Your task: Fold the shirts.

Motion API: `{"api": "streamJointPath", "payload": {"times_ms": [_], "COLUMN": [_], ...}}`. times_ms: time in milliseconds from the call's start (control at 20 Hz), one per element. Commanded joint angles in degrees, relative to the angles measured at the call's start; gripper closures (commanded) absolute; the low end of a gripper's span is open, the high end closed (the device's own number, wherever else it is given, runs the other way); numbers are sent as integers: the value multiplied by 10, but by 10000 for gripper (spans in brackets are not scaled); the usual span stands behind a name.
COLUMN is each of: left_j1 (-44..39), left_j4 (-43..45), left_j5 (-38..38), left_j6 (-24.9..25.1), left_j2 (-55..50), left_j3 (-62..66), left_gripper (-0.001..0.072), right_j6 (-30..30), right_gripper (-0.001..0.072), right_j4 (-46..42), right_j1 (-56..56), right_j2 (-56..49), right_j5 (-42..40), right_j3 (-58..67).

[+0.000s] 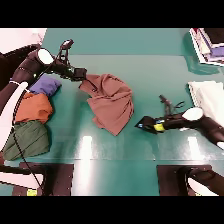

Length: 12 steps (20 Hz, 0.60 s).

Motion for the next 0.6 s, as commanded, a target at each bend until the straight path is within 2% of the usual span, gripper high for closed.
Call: {"api": "streamJointPath", "payload": {"times_ms": [0, 150, 200, 250, 300, 350, 400, 450, 550], "left_j1": [1, 1, 1, 1, 1, 1, 2, 6, 19], "left_j4": [24, 39, 42, 46, 48, 52, 65, 75, 94], "left_j5": [-8, -13, -13, -13, -13, -13, -14, -14, -14], "left_j6": [0, 0, 0, 0, 0, 0, 0, 0, -1], "left_j2": [1, 1, 1, 1, 1, 3, 7, 15, 47], "left_j3": [1, 1, 1, 1, 1, 1, 5, 8, 23], "left_gripper": [684, 684, 684, 684, 684, 684, 684, 684, 684], "right_j6": [-19, -28, -29, -31, -36, -43, -42, -35, 19], "right_gripper": [209, 222, 310, 352, 427, 632, 696, 696, 696], "right_j4": [67, 67, 67, 66, 65, 58, 30, -1, -104], "right_j1": [94, 118, 122, 123, 123, 121, 115, 103, 62], "right_j2": [-91, -163, -184, -201, -216, -226, -229, -226, -191], "right_j5": [-117, -126, -131, -134, -134, -127, -116, -101, -63], "right_j3": [18, 88, 111, 131, 151, 170, 186, 200, 221]}}
